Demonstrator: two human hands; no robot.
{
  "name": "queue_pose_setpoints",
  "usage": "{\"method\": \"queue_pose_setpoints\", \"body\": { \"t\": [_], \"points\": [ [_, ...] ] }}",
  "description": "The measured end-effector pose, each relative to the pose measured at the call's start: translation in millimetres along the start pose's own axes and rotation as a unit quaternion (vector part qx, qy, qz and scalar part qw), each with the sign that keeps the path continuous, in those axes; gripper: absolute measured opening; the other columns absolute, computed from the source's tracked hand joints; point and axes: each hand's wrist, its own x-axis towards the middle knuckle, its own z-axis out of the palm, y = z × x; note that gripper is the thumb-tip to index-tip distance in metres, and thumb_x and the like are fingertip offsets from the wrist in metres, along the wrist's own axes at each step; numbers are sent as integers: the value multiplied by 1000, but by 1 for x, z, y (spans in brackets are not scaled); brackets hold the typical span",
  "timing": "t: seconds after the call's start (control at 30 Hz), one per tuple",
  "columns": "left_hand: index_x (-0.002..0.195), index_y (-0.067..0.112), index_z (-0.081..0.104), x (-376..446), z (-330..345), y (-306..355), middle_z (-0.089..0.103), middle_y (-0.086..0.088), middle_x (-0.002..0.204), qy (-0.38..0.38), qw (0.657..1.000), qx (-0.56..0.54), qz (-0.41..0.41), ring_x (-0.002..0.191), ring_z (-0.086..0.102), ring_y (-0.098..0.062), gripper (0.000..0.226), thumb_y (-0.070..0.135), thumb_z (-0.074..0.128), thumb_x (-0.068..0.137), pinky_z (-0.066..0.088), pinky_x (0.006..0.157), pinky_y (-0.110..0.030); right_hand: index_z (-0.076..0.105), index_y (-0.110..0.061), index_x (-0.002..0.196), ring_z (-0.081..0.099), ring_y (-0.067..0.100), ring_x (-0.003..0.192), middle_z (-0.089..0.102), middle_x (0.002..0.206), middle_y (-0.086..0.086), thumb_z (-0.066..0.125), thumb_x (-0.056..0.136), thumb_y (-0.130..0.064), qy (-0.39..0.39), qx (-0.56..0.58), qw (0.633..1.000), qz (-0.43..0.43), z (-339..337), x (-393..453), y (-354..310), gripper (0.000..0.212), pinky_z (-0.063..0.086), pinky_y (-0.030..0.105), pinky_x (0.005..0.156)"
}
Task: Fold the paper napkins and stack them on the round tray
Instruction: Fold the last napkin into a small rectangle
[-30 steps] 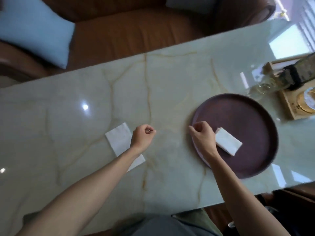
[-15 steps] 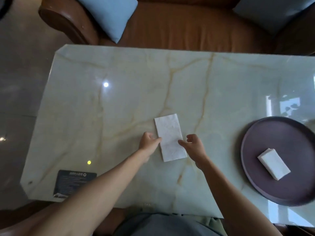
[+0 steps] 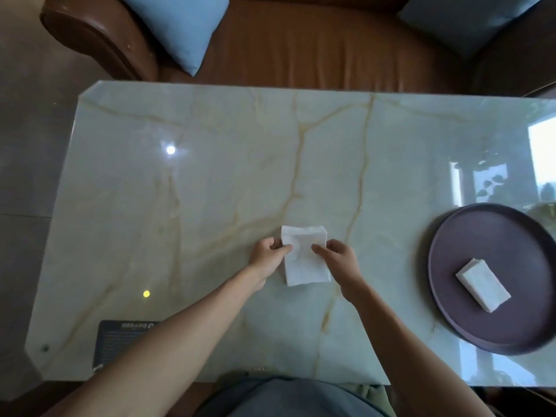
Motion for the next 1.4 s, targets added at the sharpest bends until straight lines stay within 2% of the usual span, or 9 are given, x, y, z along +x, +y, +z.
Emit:
{"method": "queue_pose_setpoints", "body": {
  "t": [0.1, 0.23, 0.37, 0.53, 0.7, 0.93, 1.13, 1.23, 1.4],
  "points": [
    [89, 2, 72, -6, -11, 15, 71, 0, 80, -20, 998, 4, 54, 69, 59, -10, 34, 31, 76, 74, 45, 67, -24, 71, -14, 91, 62, 15, 76, 69, 81, -2, 68, 96, -27, 9, 47, 998, -38, -9, -4, -17, 14, 48, 32, 73],
    [96, 12, 72, -17, -19, 43, 76, -3, 91, -48, 993, -64, 90, 75, 66, -12, 13, 13, 78, 85, 49, 69, -22, 72, -11, 99, 67, 10, 78, 75, 88, 0, 65, 96, -14, -3, 67, 993, -100, -17, -14, -46, 8, 53, 28, 74],
    [111, 10, 66, -31, -20, 73, 78, -3, 93, -24, 980, -160, 112, 78, 72, -15, 25, 17, 76, 89, 54, 68, -25, 67, -2, 100, 67, 9, 75, 73, 85, 2, 66, 93, -5, -23, 79, 984, -155, -25, -28, -71, 7, 52, 23, 71],
    [130, 12, 55, -56, -20, 95, 79, -8, 101, -10, 974, -79, 213, 89, 76, -23, 50, 11, 78, 86, 59, 78, -37, 49, -24, 133, 65, 5, 77, 71, 95, 2, 68, 96, -15, -16, 81, 978, -193, -34, -44, -93, 43, 49, 12, 66],
    [152, 26, 34, -73, -21, 102, 76, -2, 95, -10, 959, 32, 281, 85, 71, -16, 81, 17, 79, 85, 54, 81, -29, 64, -17, 127, 67, 19, 86, 73, 100, 15, 66, 93, -7, -11, -6, 969, -245, -42, -52, -103, 35, 52, 27, 78],
    [104, 24, 74, -92, -27, 108, 69, 0, 82, 89, 907, 212, 353, 71, 60, -15, 18, 29, 73, 87, 56, 78, -39, 74, -18, 108, 69, 16, 81, 72, 87, -8, 69, 90, -11, 35, -135, 948, -287, -52, -60, -104, 20, 53, 30, 76],
    [97, 17, 74, -100, -25, 108, 58, 2, 109, 111, 845, 311, 421, 108, 57, -15, 14, 28, 71, 90, 46, 88, -27, 75, -20, 97, 62, 7, 90, 68, 99, -10, 69, 93, -21, 67, -197, 923, -323, -57, -64, -102, 7, 39, 4, 73],
    [95, 16, 69, -109, -27, 113, 68, 6, 109, 56, 861, 286, 417, 99, 64, -7, 10, 26, 69, 92, 50, 86, -27, 75, -18, 97, 58, 1, 95, 65, 109, -12, 70, 93, -22, 58, -202, 916, -342, -62, -70, -106, 8, 34, -1, 78],
    [96, 13, 76, -110, -29, 117, 76, 9, 89, -23, 898, 196, 393, 81, 67, 1, 16, 26, 66, 98, 48, 76, -20, 77, -20, 92, 66, 5, 73, 75, 80, -8, 69, 94, -25, -19, -171, 931, -321, -72, -74, -112, 10, 47, 24, 67]
  ]
}}
